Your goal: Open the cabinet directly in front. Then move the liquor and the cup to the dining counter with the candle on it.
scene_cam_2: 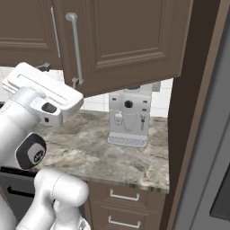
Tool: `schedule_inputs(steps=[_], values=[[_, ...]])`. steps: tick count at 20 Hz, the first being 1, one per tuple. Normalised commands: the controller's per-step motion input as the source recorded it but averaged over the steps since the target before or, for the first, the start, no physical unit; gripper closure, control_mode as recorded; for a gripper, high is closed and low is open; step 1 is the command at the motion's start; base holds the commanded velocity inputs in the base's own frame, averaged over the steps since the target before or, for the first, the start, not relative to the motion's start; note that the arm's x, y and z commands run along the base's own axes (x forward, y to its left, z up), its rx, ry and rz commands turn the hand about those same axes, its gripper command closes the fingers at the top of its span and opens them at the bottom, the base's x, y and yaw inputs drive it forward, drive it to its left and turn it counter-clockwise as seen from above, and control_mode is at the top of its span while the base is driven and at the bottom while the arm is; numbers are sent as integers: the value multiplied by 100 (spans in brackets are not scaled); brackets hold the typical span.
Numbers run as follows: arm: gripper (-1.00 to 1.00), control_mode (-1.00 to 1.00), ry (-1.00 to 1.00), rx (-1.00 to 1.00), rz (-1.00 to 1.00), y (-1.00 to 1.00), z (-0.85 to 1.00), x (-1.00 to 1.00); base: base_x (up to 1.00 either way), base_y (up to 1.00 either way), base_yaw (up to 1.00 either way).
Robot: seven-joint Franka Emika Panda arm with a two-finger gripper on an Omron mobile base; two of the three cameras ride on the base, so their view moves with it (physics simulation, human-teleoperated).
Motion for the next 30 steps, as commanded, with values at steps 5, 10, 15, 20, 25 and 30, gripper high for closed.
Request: schedule_inputs(steps=[5, 10, 15, 20, 25, 30], values=[[-100, -100, 22, -21, 3, 91, 6, -55, 0, 0, 0], [-100, -100, 37, -25, 0, 100, 0, -31, 0, 0, 0], [-100, -100, 28, -26, 0, 90, 0, 24, 0, 0, 0], [-100, -100, 8, -8, -8, 18, -4, 70, 0, 0, 0], [-100, -100, 10, -4, -6, 1, -15, 90, 0, 0, 0], [-100, -100, 0, -6, -2, -3, -45, 82, 0, 0, 0]])
